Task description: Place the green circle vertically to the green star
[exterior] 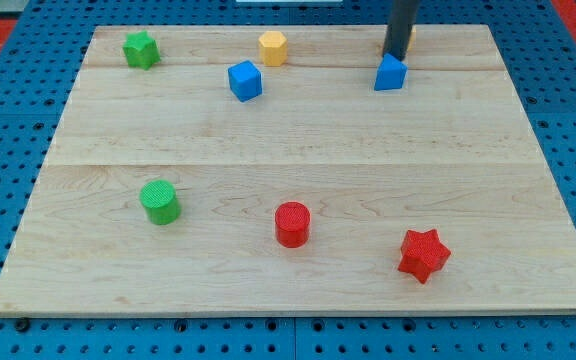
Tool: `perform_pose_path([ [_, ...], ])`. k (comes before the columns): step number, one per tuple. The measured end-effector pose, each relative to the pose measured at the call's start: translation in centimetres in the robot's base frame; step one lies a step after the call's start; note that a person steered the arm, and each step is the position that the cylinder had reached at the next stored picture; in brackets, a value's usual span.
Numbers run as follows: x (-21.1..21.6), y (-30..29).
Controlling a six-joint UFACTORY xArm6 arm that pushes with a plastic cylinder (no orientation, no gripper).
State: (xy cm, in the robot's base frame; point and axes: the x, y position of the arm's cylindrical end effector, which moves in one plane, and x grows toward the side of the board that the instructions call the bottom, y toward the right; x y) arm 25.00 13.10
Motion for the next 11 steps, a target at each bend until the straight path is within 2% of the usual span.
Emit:
perform_pose_path([
  [2,0.4,-7.0],
  [3,5.6,-10.1],
  [4,15.1,-15.0],
  [6,27.8,-28.6],
  [7,29.0,-30.8],
  [8,27.8,-29.2],
  [9,30.1,-27.1],
  [10,28.1,-34.9],
  [11,23.0,-34.5],
])
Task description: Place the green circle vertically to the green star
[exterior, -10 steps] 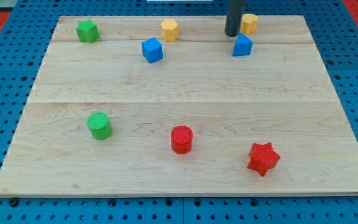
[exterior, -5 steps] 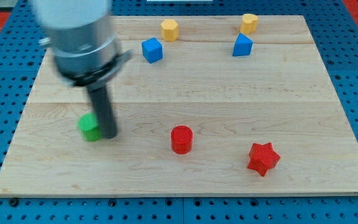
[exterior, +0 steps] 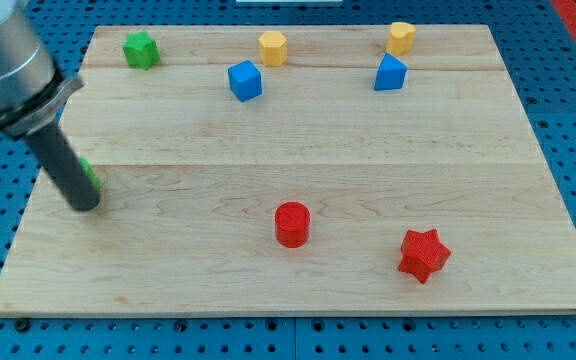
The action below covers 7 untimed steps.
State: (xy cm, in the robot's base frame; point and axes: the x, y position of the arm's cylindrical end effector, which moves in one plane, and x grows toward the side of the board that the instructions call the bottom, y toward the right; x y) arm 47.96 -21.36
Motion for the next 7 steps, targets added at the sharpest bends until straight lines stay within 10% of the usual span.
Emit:
perform_pose_path([
  [2,5.6,1.7],
  [4,-2.8,-5.7],
  [7,0.2,1.3],
])
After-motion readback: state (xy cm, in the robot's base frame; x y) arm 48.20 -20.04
